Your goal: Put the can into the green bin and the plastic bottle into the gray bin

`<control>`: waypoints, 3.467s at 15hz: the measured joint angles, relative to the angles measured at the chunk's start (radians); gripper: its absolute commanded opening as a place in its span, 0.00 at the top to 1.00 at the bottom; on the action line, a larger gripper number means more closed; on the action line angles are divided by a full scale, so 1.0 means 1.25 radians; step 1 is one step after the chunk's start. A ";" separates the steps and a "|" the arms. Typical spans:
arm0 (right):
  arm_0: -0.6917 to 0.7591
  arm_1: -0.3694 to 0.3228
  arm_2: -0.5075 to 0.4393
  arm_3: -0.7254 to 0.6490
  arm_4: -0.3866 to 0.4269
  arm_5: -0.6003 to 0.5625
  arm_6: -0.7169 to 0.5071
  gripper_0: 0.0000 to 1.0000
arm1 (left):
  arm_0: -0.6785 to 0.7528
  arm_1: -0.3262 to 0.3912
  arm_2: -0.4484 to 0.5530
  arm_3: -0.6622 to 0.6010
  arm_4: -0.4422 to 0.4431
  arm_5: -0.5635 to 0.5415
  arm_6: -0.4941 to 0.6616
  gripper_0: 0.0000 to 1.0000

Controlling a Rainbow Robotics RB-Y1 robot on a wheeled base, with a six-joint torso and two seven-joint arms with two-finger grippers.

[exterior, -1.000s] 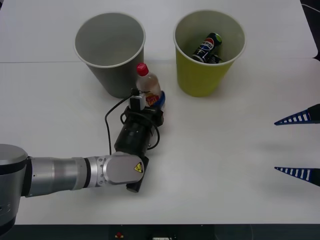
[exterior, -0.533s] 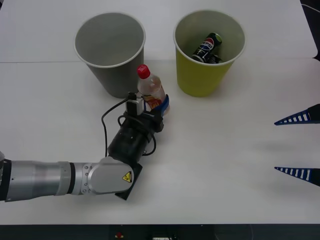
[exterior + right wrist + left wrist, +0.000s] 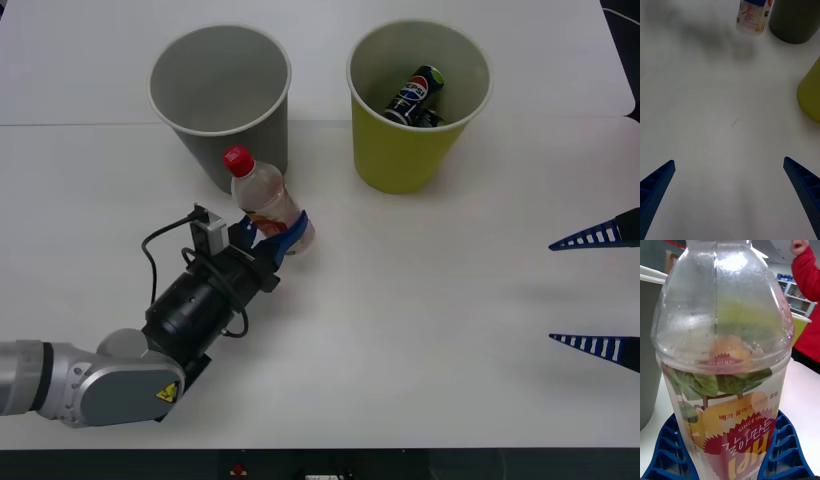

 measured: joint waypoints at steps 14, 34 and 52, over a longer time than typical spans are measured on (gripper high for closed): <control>0.000 0.000 0.000 0.000 0.000 0.000 0.000 0.00 | 0.016 0.540 0.248 -0.411 -0.083 -0.637 0.101 1.00; 0.000 0.000 0.000 0.000 0.000 0.000 0.000 0.00 | -0.023 0.273 1.107 0.125 0.354 -1.943 -0.010 1.00; 0.000 0.000 0.000 0.000 0.000 0.000 0.000 0.00 | -0.264 -0.068 1.190 0.176 -0.250 -2.044 0.082 1.00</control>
